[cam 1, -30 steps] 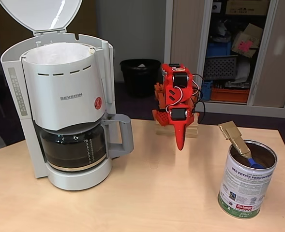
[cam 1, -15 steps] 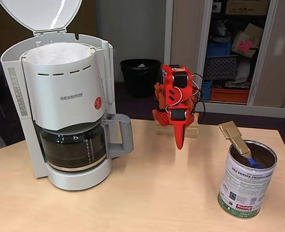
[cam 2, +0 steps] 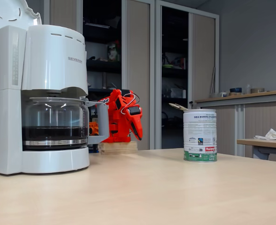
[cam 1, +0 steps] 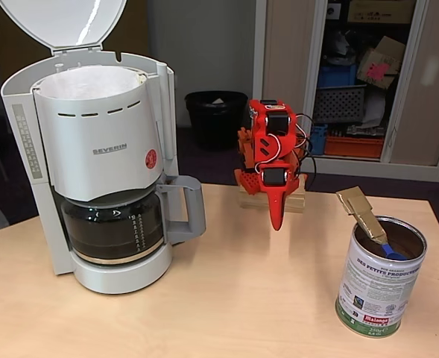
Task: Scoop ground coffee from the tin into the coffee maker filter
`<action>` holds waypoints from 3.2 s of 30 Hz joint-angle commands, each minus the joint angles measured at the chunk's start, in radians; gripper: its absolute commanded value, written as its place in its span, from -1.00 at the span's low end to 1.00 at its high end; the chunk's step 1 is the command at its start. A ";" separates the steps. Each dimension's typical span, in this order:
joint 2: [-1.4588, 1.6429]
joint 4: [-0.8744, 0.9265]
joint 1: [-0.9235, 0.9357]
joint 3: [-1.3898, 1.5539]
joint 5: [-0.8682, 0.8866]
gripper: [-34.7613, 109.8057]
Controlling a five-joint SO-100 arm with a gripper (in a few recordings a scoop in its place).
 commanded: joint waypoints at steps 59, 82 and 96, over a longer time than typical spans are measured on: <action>0.035 -0.354 -0.391 -0.304 -0.321 -0.31; 0.021 -0.255 -0.388 -0.281 -0.281 -0.29; -0.046 -0.333 -0.419 -0.210 -0.227 -0.29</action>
